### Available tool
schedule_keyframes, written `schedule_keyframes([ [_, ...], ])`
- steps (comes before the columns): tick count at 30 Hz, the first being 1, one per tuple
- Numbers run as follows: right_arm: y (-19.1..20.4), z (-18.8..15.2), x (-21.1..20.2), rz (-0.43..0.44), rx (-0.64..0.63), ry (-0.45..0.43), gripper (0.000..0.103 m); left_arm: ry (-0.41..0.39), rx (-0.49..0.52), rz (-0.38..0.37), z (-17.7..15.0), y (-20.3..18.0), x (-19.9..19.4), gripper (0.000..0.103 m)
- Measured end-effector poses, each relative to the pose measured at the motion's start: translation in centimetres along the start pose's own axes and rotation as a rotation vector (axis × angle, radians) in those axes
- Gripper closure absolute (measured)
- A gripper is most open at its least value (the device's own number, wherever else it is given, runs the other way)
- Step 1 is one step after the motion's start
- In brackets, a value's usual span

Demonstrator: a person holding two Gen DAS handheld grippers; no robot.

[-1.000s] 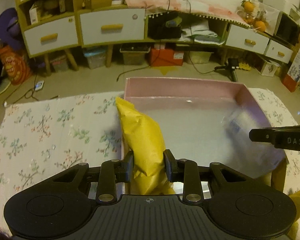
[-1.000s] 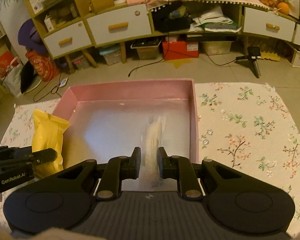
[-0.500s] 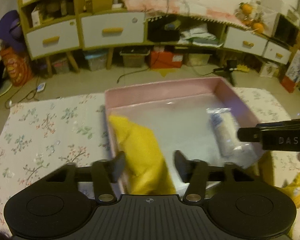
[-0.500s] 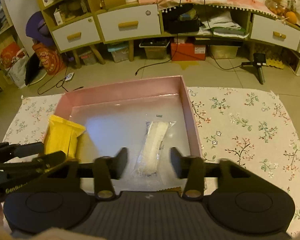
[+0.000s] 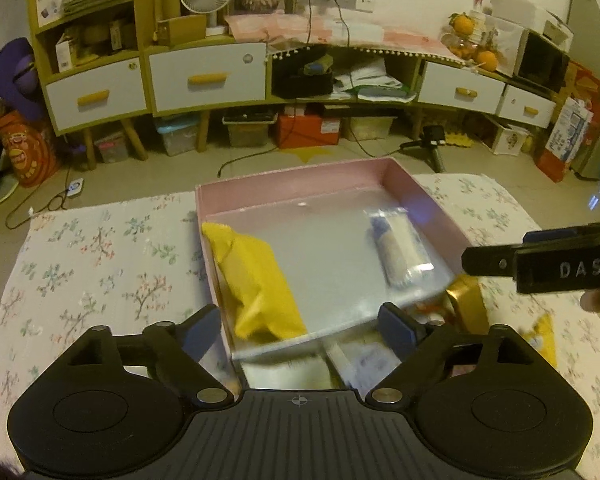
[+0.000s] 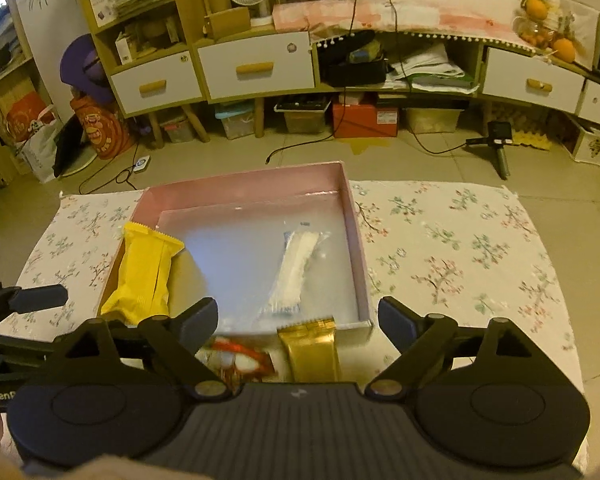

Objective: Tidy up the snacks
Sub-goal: 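Grasp the small gold-wrapped candy with the left tool while the right tool grasps the yellow pack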

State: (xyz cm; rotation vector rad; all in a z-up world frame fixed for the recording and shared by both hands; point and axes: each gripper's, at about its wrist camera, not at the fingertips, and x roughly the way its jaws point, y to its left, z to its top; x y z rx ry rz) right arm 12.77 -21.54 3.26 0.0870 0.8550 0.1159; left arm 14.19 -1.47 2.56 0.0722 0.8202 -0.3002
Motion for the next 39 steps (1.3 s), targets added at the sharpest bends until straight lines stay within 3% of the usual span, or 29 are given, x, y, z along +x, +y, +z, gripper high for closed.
schedule_keyframes([
  [9, -0.1, -2.4, -3.0, -0.038, 0.001, -0.001, 0.007, 0.007, -0.002, -0.013, -3.5, -0.5, -3.2, 0.008],
  [22, -1.0, -7.3, -3.2, -0.047, 0.070, 0.121, 0.005, 0.055, -0.032, -0.050, -9.2, -0.6, -5.0, 0.005],
  [29, -1.9, -9.6, -3.0, -0.072, 0.120, 0.168, 0.005, 0.087, 0.065, -0.097, -11.4, -1.7, -5.2, 0.005],
  [39, -2.5, -10.1, -1.3, -0.022, 0.236, 0.221, 0.006, 0.130, 0.184, -0.204, -13.4, -2.3, -3.5, 0.005],
])
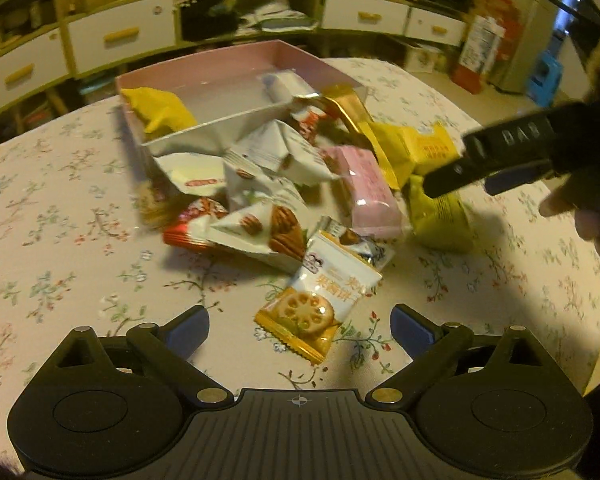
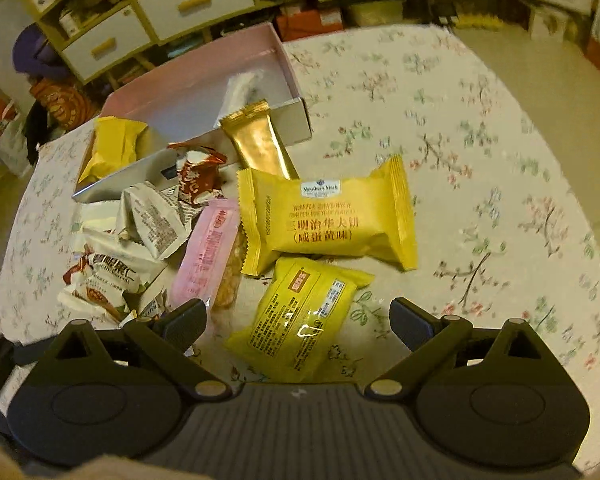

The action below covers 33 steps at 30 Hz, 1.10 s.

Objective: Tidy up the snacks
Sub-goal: 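Grasp the small gold-wrapped candy with the left tool while the right tool grasps the yellow pack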

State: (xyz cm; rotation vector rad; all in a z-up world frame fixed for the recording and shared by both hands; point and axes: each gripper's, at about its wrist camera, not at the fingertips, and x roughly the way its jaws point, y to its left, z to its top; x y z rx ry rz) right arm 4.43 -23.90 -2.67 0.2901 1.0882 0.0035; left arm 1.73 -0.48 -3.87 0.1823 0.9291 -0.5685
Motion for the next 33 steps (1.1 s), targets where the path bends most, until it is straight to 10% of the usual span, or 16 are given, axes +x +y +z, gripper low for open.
schedule_keyframes([
  [18, -0.2, -0.5, 2.5, -0.095, -0.069, 0.056, 0.007, 0.004, 0.072, -0.050, -0.1, -1.0, 2.8, 0.019],
  [33, 1.9, -1.5, 1.9, -0.102, -0.210, 0.036, 0.052, 0.040, 0.084, -0.054, -0.2, -1.9, 1.9, 0.058],
])
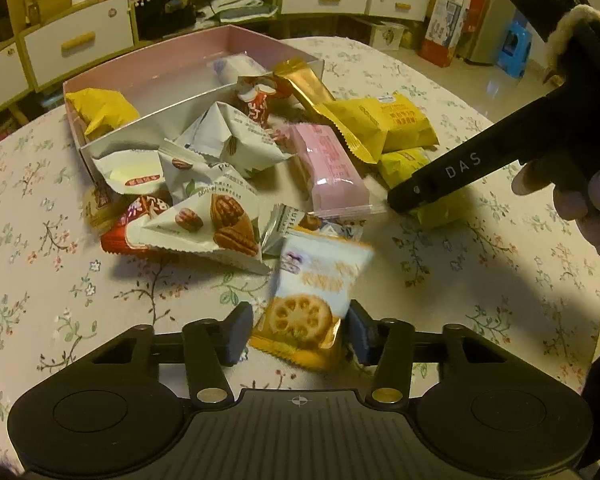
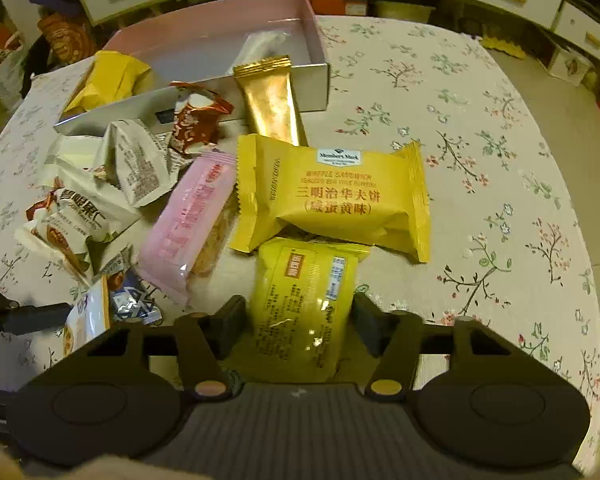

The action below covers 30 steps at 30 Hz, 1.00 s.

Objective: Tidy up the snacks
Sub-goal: 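Grasp the small gold-wrapped candy with the left tool while the right tool grasps the yellow pack, then carry both snacks over the pink box and open both tools to drop them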

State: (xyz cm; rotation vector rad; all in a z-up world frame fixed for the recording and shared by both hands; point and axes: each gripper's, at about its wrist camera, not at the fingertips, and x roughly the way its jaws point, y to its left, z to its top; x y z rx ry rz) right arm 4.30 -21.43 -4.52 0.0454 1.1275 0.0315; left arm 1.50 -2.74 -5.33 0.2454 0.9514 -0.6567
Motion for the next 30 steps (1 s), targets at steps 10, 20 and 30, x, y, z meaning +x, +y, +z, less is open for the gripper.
schedule_keyframes([
  [10, 0.0, 0.3, -0.4, 0.054, -0.005, 0.001, 0.057, -0.003, -0.045, 0.009, 0.1, -0.1, -0.4, 0.071],
  [20, -0.9, 0.4, -2.1, 0.138, 0.043, -0.026, 0.058, -0.021, -0.105, 0.009, 0.4, 0.3, -1.4, 0.095],
  [30, -1.1, 0.8, -3.9, 0.202, 0.072, -0.068, 0.058, -0.061, -0.114, -0.017, 0.8, -0.2, -2.9, 0.095],
])
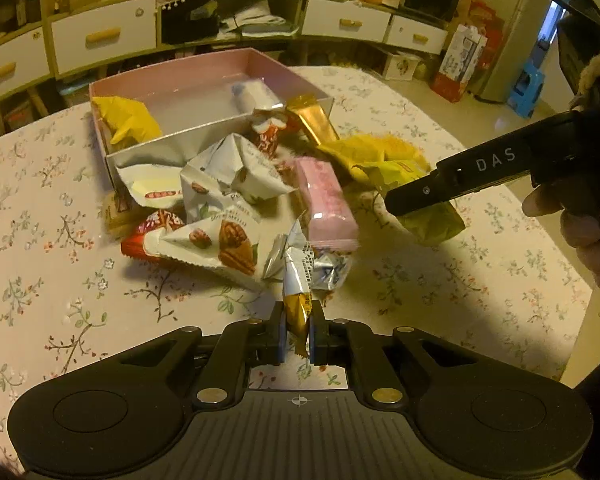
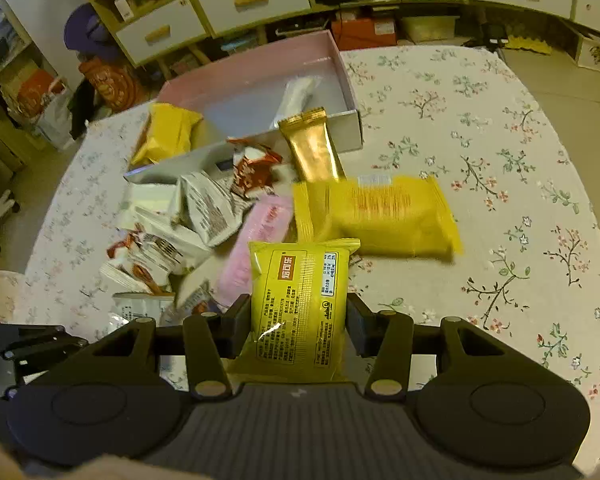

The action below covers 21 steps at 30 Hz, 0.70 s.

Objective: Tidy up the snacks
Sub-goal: 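Carry both snacks over the pink box and open both tools to drop them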

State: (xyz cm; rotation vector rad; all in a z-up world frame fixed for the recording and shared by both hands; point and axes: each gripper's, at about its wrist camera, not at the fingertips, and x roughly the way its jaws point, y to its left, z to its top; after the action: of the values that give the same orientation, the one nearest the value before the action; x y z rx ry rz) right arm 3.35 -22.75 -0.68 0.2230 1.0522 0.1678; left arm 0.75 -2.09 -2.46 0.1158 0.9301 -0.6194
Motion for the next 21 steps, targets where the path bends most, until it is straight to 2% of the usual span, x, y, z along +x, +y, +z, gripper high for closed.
schedule_keyframes([
  [11, 0.5, 1.5, -1.6, 0.046, 0.010, -0.064, 0.057, -0.066, -0.039, 0.008, 1.8, 0.4, -2.0, 0.095],
  [21, 0.6, 5.4, -0.9, 0.059, 0.055, -0.124, 0.057, -0.094, -0.094, 0.059, 5.6, 2.5, -1.9, 0.095],
])
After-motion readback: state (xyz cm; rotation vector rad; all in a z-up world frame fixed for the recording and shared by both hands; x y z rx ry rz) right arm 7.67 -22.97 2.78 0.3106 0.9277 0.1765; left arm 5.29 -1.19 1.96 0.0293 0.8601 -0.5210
